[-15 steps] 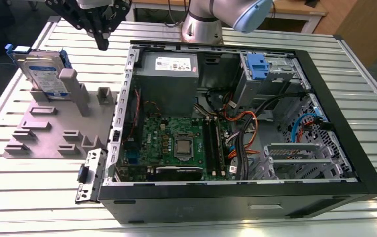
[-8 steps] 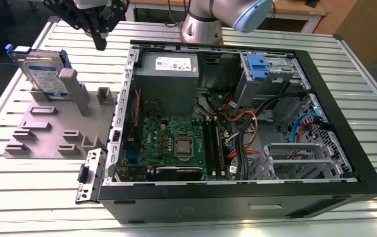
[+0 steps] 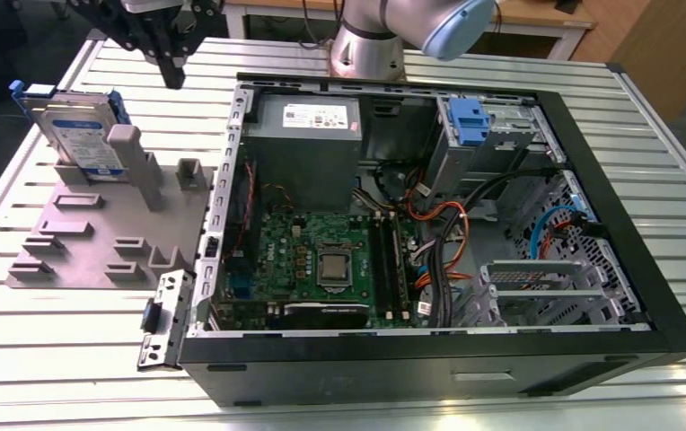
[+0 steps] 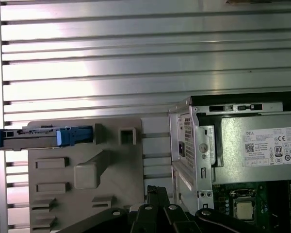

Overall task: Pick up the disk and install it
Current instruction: 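Reach for the disk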

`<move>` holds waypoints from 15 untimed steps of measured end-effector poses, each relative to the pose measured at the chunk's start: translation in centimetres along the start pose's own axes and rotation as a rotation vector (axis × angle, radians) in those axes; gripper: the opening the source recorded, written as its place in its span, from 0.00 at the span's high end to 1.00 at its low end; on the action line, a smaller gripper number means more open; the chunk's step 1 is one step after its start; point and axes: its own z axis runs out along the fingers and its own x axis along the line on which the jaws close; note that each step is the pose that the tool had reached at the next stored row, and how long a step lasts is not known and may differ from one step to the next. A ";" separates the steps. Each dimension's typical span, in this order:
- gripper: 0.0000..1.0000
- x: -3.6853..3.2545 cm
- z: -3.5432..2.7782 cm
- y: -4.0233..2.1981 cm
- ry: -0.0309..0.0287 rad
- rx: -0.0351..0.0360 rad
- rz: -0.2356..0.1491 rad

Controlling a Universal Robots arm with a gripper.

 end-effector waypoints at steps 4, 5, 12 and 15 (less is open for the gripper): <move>0.89 0.20 0.00 0.02 0.0000 0.0000 0.000; 0.89 0.31 0.00 0.01 -0.0001 -0.0001 0.000; 0.89 0.32 0.00 0.01 0.0000 -0.0001 0.000; 0.89 0.34 0.01 0.03 0.0000 -0.0001 0.000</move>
